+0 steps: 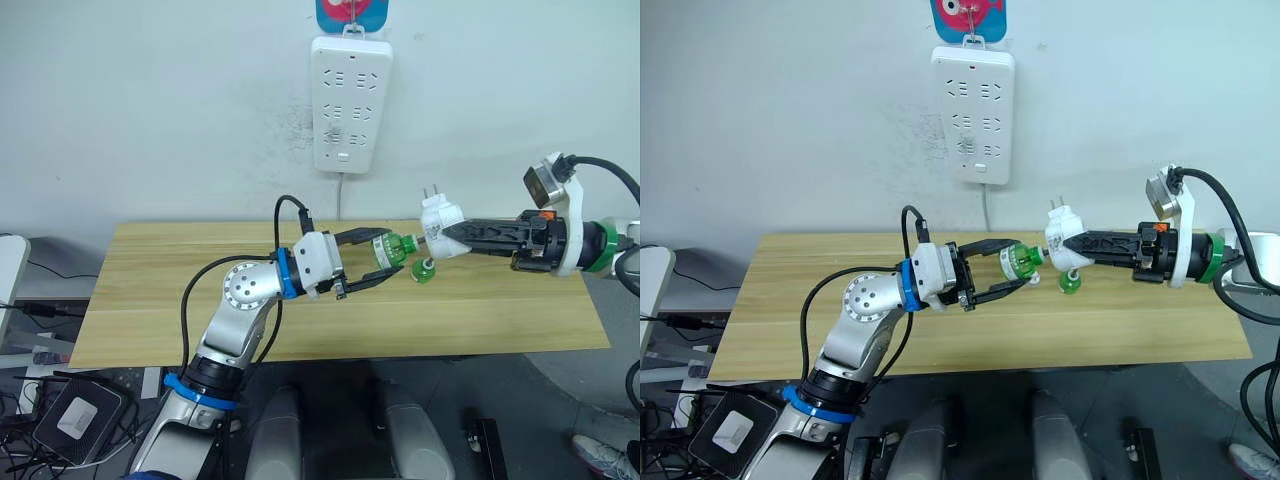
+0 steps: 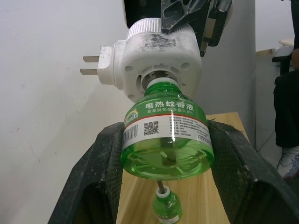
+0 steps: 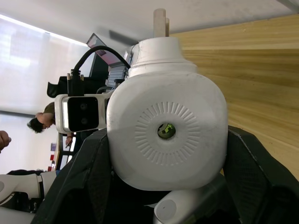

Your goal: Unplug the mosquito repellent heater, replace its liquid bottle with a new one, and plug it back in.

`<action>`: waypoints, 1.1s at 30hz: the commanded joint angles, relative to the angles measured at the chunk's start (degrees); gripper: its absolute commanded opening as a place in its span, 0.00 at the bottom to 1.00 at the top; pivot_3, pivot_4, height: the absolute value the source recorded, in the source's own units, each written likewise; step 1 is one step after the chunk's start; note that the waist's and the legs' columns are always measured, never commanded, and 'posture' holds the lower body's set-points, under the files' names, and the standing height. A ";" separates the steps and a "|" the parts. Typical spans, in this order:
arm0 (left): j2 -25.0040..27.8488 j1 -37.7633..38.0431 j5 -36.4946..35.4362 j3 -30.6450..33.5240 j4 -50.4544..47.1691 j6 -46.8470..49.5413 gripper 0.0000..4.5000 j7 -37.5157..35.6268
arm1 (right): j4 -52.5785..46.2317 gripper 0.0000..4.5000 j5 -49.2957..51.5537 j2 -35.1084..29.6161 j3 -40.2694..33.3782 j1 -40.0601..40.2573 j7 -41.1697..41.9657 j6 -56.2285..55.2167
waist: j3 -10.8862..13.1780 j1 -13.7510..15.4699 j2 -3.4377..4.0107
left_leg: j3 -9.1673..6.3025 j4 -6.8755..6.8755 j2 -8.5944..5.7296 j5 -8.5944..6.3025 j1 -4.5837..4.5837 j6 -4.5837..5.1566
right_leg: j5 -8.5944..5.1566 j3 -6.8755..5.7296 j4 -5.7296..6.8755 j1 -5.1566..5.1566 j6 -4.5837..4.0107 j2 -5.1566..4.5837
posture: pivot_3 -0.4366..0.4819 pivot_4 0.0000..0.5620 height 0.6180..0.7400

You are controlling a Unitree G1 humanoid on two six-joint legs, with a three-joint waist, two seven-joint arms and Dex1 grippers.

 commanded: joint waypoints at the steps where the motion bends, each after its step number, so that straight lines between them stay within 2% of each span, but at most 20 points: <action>1: -1.58 -1.00 -1.53 -2.09 -4.51 -2.70 0.50 -1.34 | -1.62 0.66 0.91 -0.17 0.38 -0.28 1.81 1.60 | 0.00 0.00 0.00 | 0.00 0.00 0.00 0.00 0.00 0.00 | 0.00 0.00 0.00 0.00 0.00 0.00 | 0.29 0.56 1.00; 6: -1.99 -1.51 -0.94 -1.40 -2.57 -1.33 0.50 -0.17 | -1.77 0.66 0.91 -1.18 0.54 -0.71 6.45 3.70 | 0.00 -0.01 0.00 | 0.01 0.00 0.00 0.00 0.00 0.00 | 0.00 0.00 0.00 0.00 0.00 0.00 | 0.28 0.56 1.00; 17: -3.49 -2.29 -0.93 -2.50 -4.13 0.20 0.50 1.03 | -3.87 0.66 0.91 1.46 1.04 -0.83 0.45 -0.62 | 0.00 -0.02 0.00 | 0.00 0.00 0.00 0.00 0.00 0.00 | -0.01 0.00 0.00 0.00 0.01 0.00 | 0.29 0.56 1.00; 24: -3.61 -3.57 -0.94 -2.07 -2.63 0.28 0.50 1.21 | -6.06 0.66 0.91 0.17 1.27 0.48 5.35 1.67 | 0.00 0.02 0.00 | 0.00 0.00 0.00 0.00 0.00 0.00 | 0.00 0.00 0.00 0.00 0.00 0.00 | 0.29 0.57 1.00; 33: -4.16 -3.81 -1.53 -2.56 -3.43 -0.30 0.50 -1.06 | -7.13 0.66 0.91 0.18 1.72 1.31 4.10 -0.28 | 0.00 -0.10 0.00 | 0.00 -0.01 0.01 0.00 0.01 0.00 | -0.01 0.00 0.00 -0.01 0.01 0.01 | 0.29 0.56 1.00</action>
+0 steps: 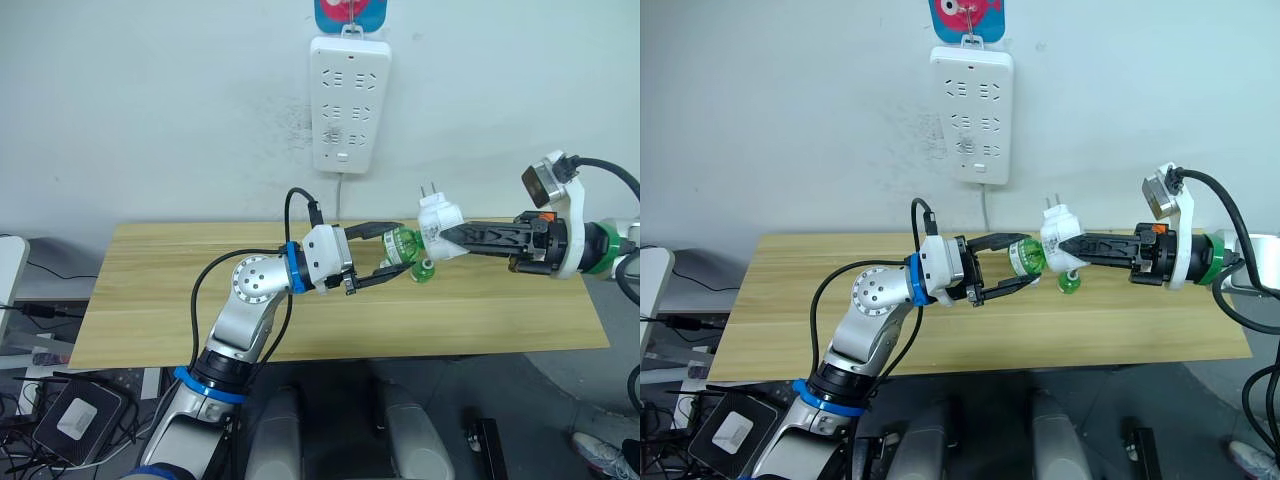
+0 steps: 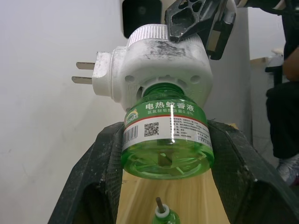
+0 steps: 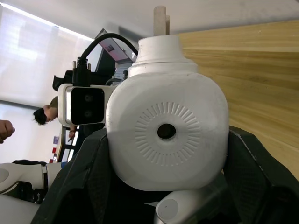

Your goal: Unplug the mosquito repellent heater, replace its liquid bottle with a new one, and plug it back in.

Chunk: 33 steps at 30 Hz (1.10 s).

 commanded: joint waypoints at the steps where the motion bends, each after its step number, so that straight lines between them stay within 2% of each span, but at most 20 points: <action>1: -2.07 -1.48 -1.33 -2.02 -3.48 -1.54 0.50 -0.29 | -3.81 0.66 1.79 0.71 1.69 0.32 0.55 0.91 | 0.00 0.01 0.00 | 0.00 0.00 0.00 0.00 0.00 0.00 | 0.00 0.00 0.00 0.00 0.00 0.00 | 0.29 0.56 1.00; 17: -2.41 -0.67 -0.78 -2.07 -3.27 -2.66 0.50 -0.04 | -4.79 0.66 1.79 1.80 2.10 0.20 1.02 0.79 | 0.00 0.02 0.00 | 0.00 0.01 -0.01 0.00 0.00 0.00 | 0.00 0.00 -0.01 0.00 0.00 -0.01 | 0.30 0.57 1.00; 18: -2.44 -0.72 -0.73 -2.09 -3.22 -2.67 0.50 0.02 | -5.07 0.82 1.79 1.74 2.11 0.34 1.10 0.78 | 0.00 0.02 0.00 | 0.00 0.01 -0.01 0.00 0.00 0.00 | 0.00 0.00 0.00 0.00 0.00 -0.01 | 0.30 0.57 1.00; 21: -2.45 -0.60 -0.77 -1.63 -2.90 -1.89 0.50 0.60 | -6.26 1.00 1.79 0.63 2.32 1.05 2.57 1.18 | 0.00 0.17 0.00 | -0.03 0.01 -0.01 0.00 -0.02 0.00 | 0.00 -0.02 -0.02 0.01 0.01 0.00 | 0.30 0.56 1.00; 33: -1.69 -0.65 -1.37 -1.37 -2.99 -1.49 0.50 1.25 | -17.06 1.00 1.30 -6.69 2.74 7.07 7.58 1.82 | 0.00 0.14 0.00 | -0.03 0.01 -0.01 0.00 -0.01 0.00 | -0.09 -0.02 0.01 0.00 0.14 -0.01 | 0.30 0.55 1.00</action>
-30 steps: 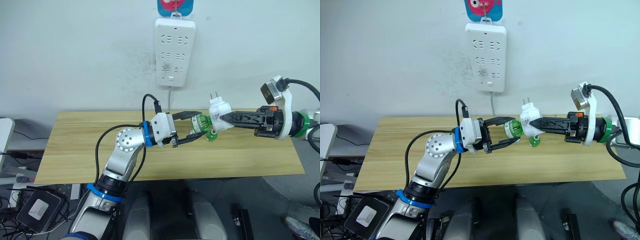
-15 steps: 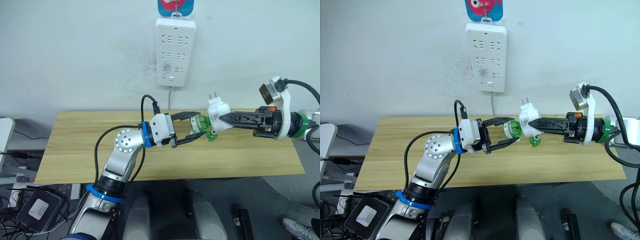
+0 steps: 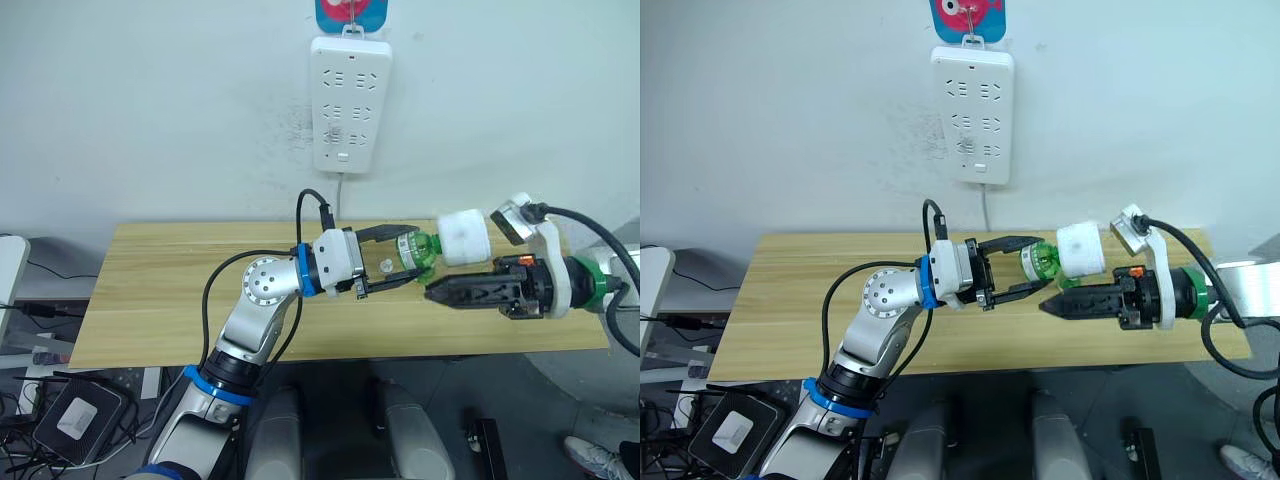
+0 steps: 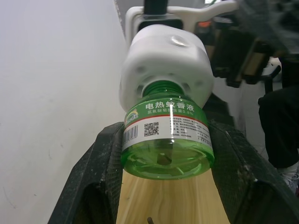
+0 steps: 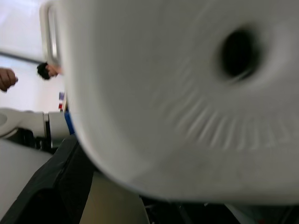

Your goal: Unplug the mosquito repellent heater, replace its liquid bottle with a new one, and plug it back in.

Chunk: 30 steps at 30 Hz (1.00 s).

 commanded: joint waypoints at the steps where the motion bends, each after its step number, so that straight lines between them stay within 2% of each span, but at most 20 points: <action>1: 0.03 -0.32 -1.30 0.45 -2.55 -0.34 0.50 0.17 | -4.59 1.00 0.44 -3.11 -1.98 2.28 3.67 1.19 | 0.00 0.02 0.00 | 0.00 0.00 0.00 0.00 0.00 0.00 | 0.00 0.00 -0.01 0.00 0.00 0.00 | 0.30 0.55 1.00; 5: 1.07 0.27 -1.86 0.84 -3.02 -0.09 0.50 -0.19 | -6.59 1.00 -9.11 -5.47 -6.11 8.09 11.18 2.59 | 0.00 0.13 0.00 | 0.00 0.00 0.00 0.00 0.00 0.00 | -0.01 -0.01 -0.03 0.02 0.01 -0.01 | 0.31 0.55 1.00; 8: 2.72 1.41 -2.47 0.96 -3.96 0.08 0.50 -0.98 | -3.04 0.88 -16.90 -5.40 -7.64 10.35 15.04 0.53 | 0.00 0.06 0.00 | 0.03 0.02 0.01 0.00 0.01 0.00 | -0.01 0.01 -0.03 0.01 0.01 -0.01 | 0.31 0.55 1.00; 10: 4.94 2.96 -3.00 1.39 -4.76 -0.01 0.50 -2.07 | 1.67 0.73 -22.38 -4.90 -7.58 8.93 18.51 -0.83 | -0.01 -0.01 0.01 | 0.04 0.02 0.01 0.00 0.03 0.00 | -0.01 0.02 -0.02 0.01 0.02 -0.01 | 0.31 0.54 1.00; 13: 7.85 5.13 -4.07 2.15 -6.46 0.59 0.50 -3.17 | 9.04 0.48 -24.97 -2.99 -7.14 2.92 20.87 0.14 | -0.02 -0.36 0.03 | 0.10 0.00 0.03 0.00 0.07 0.00 | -0.01 0.07 0.01 -0.02 0.01 0.01 | 0.32 0.54 1.00; 19: 9.28 6.45 -4.60 2.07 -8.30 1.01 0.50 -3.70 | 13.20 0.01 -21.50 3.20 -5.79 -7.25 19.35 6.17 | -0.02 -0.32 0.03 | 0.06 -0.03 0.03 0.00 0.03 0.00 | -0.02 0.06 0.03 -0.06 -0.01 0.04 | 0.32 0.55 1.00; 25: 8.46 5.81 -4.24 1.15 -8.95 0.95 0.50 -4.01 | 12.45 0.01 -15.65 10.34 -5.64 -9.97 9.17 5.76 | -0.02 0.07 0.03 | 0.02 0.00 0.01 0.00 -0.01 0.00 | -0.01 0.03 0.03 -0.05 -0.01 0.02 | 0.33 0.55 1.00; 30: 8.77 6.53 -4.05 1.52 -9.24 1.24 0.50 -3.91 | 13.85 0.01 -15.94 8.91 -6.66 -9.99 7.44 6.97 | -0.02 0.11 0.03 | 0.05 0.00 0.00 0.00 -0.01 0.00 | -0.01 0.04 0.02 -0.04 0.00 -0.02 | 0.33 0.56 1.00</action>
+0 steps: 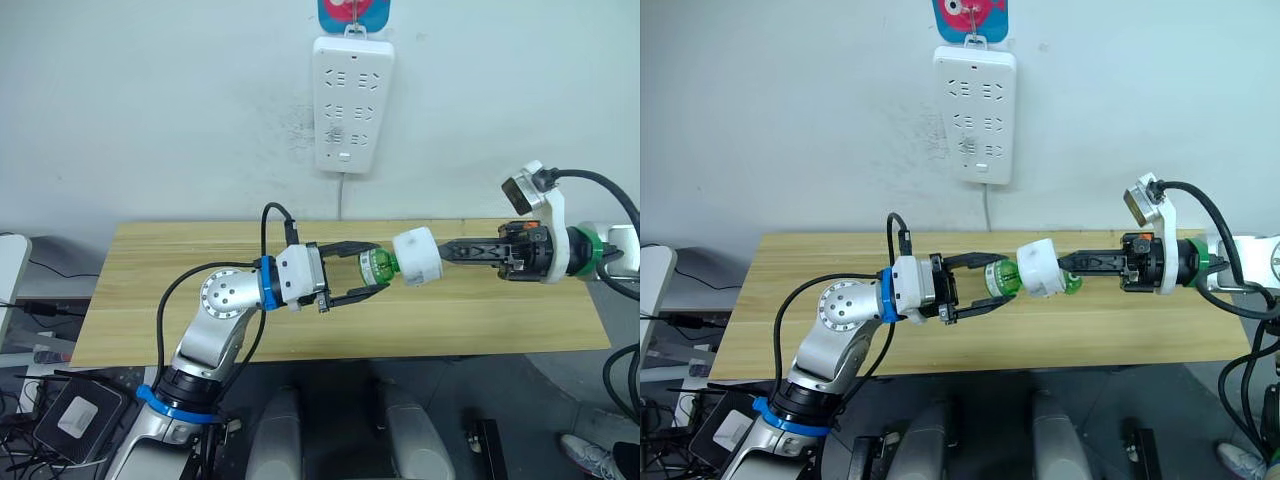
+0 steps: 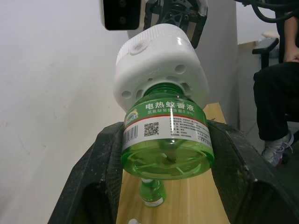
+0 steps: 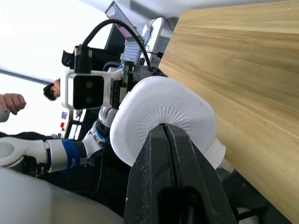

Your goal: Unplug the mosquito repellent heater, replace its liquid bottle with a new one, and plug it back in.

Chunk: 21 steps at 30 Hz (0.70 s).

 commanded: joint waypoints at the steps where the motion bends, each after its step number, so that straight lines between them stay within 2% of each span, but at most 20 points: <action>1: -1.03 0.14 -0.79 -1.17 -3.18 -0.92 0.50 -0.14 | -0.76 0.01 -1.34 -1.61 -1.39 0.33 0.48 1.10 | 0.00 0.00 0.00 | 0.00 0.00 0.00 0.00 0.00 0.00 | 0.00 -0.01 0.00 0.00 0.00 0.00 | 0.33 0.56 1.00; 7: -1.39 -0.19 -0.57 -0.12 -2.41 0.09 0.50 1.48 | -0.60 0.01 -12.23 -1.27 -1.19 3.98 4.27 -2.49 | 0.00 -0.02 0.00 | -0.01 0.00 0.02 0.00 0.02 0.00 | 0.00 -0.02 0.03 -0.01 0.00 0.02 | 0.33 0.56 1.00; 14: -0.57 1.65 -0.96 -0.10 -4.21 1.21 0.50 1.83 | -0.21 0.01 -22.75 5.08 -0.40 5.40 7.38 -7.87 | 0.00 -0.19 0.00 | 0.01 -0.02 0.03 0.00 0.03 0.00 | 0.00 0.01 0.05 -0.03 0.00 0.04 | 0.35 0.57 1.00; 17: -0.49 1.56 -0.70 0.02 -4.06 1.76 0.50 2.03 | -2.95 0.01 -20.57 7.83 -0.93 5.50 8.43 -4.94 | 0.00 -0.13 0.01 | -0.02 -0.03 0.05 0.00 0.03 0.00 | 0.00 -0.01 0.07 -0.04 0.00 0.08 | 0.36 0.57 1.00; 21: -0.51 0.70 -0.22 0.65 -2.13 2.52 0.50 2.68 | -8.45 0.01 -9.59 6.68 -2.66 6.93 9.80 2.97 | 0.01 0.12 0.01 | -0.03 -0.03 0.04 0.00 0.02 0.00 | 0.00 -0.01 0.08 -0.03 -0.01 0.05 | 0.36 0.58 1.00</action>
